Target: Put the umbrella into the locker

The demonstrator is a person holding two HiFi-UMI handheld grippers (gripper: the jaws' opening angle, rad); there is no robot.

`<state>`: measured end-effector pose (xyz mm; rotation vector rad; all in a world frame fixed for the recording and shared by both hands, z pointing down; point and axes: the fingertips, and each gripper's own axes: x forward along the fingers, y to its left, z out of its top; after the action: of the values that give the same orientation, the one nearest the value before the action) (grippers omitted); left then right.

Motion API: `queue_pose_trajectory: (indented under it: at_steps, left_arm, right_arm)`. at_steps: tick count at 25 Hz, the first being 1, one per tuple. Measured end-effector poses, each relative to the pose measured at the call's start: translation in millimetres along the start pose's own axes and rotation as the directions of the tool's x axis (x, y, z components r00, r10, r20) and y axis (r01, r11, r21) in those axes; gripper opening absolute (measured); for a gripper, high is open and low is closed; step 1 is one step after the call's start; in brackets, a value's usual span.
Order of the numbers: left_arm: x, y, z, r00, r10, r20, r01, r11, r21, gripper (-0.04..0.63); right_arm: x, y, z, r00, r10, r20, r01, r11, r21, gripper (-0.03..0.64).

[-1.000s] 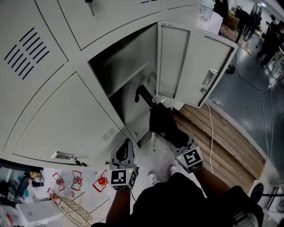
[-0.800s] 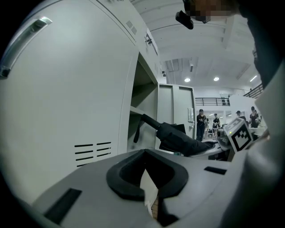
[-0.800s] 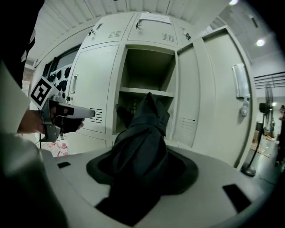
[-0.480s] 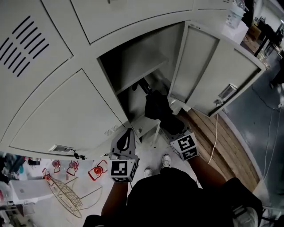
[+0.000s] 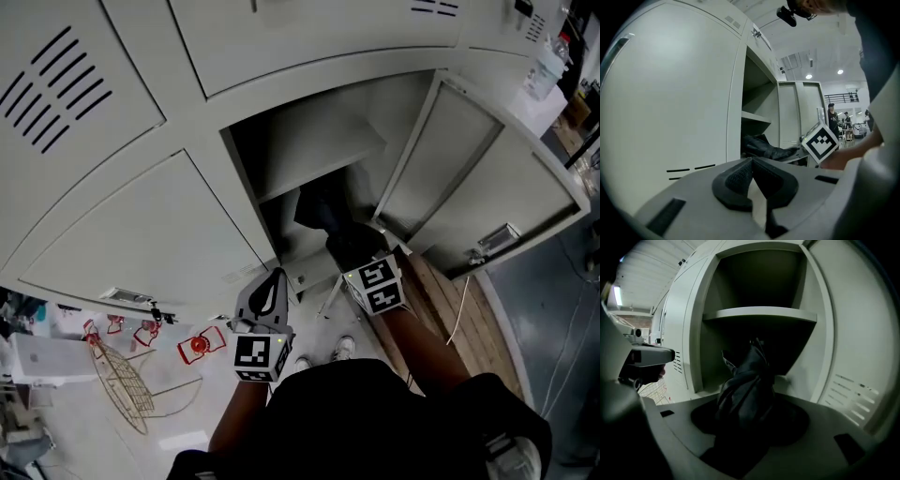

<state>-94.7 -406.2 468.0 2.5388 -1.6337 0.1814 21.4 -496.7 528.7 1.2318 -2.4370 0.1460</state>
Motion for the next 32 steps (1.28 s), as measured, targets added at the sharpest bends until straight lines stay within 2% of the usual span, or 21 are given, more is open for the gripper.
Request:
queue_pose_trajectory:
  at_steps: [5,9,13,20,24,26,32]
  left_arm:
    - [1.1,3.4,6.7,0.998,0.066,0.005,-0.066,0.998,-0.002,-0.005]
    - [3.6,6.2,18.6,0.994,0.104,0.037,-0.103,0.994,-0.042,-0.005]
    - [3.5,0.4,24.3,0.996,0.076,0.051,-0.074,0.997,-0.037,-0.005]
    - [-0.3,18.0,24.9,0.997,0.055,0.053,-0.054,0.998,-0.029,-0.005]
    - [0.0,19.1,20.5,0.998,0.036,0.043,-0.035,0.999,-0.028,-0.005]
    - [-0.7,18.3,17.4,0.999,0.027,0.035,-0.026,0.999,-0.033,-0.005]
    - [-2.7,14.3,14.8,1.000,0.004,0.030,-0.003,1.000,-0.030,-0.005]
  right_arm:
    - [29.8,-7.4,10.3,1.000,0.018,0.010,-0.018,1.000,-0.014,0.238]
    - [51.0,-10.2,19.3,1.000,0.027,-0.007,-0.027,1.000,-0.007,0.238]
    - [71.1,-10.0,27.4,0.998,0.029,-0.050,-0.031,0.999,-0.035,0.238]
    - [100.4,-16.9,35.6,0.990,0.005,-0.142,-0.010,0.999,-0.039,0.238]
    - [112.7,-18.3,27.1,0.981,0.009,-0.194,-0.019,0.999,-0.050,0.242]
    - [115.4,-16.2,21.5,0.977,0.015,-0.214,-0.028,0.998,-0.056,0.266]
    - [102.8,-16.1,27.9,0.986,-0.004,-0.166,-0.008,0.997,-0.075,0.313]
